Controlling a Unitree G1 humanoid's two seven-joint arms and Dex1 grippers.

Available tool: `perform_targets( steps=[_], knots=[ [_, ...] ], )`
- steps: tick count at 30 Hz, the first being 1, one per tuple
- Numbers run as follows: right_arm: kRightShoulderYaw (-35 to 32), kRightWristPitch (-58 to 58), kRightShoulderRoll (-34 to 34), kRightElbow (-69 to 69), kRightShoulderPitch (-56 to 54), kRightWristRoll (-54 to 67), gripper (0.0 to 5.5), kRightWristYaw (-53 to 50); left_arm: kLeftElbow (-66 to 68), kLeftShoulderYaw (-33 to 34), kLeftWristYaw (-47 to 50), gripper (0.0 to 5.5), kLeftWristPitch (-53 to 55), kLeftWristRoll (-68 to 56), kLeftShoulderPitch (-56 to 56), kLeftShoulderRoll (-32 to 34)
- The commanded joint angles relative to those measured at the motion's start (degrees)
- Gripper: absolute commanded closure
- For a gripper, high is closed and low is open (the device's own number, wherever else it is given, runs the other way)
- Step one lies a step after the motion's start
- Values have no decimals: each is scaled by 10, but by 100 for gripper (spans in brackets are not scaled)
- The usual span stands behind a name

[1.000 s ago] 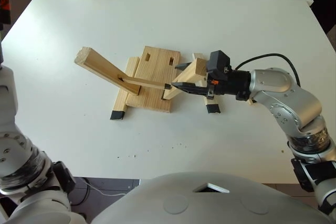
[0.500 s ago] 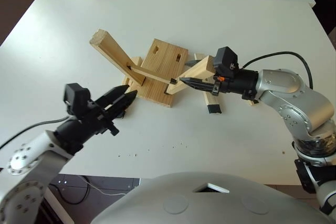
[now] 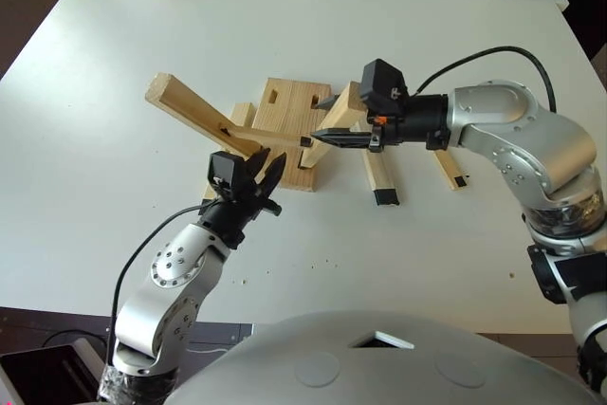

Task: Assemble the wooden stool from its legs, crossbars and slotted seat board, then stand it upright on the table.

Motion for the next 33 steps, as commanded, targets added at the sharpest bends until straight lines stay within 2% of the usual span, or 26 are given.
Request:
perform_targets(
  steps=[1, 11, 16, 25, 33],
  knots=[
    [36, -2, -12, 52, -41, -25, 348, 52, 17, -24, 44, 393, 3, 65, 0, -25],
    [81, -30, 5, 104, -78, -64, 348, 100, 65, -66, 59, 393, -44, 149, -28, -82],
    [89, -24, 29, 120, -100, -70, 348, 106, 84, -61, 73, 393, -73, 181, -55, -114],
    [112, -48, 62, 199, -148, -106, 348, 142, 91, -77, 55, 393, -109, 209, -57, -128],
    [120, -42, 88, 259, -177, -123, 348, 159, 111, -52, 39, 393, -141, 203, -34, -129]
  ],
)
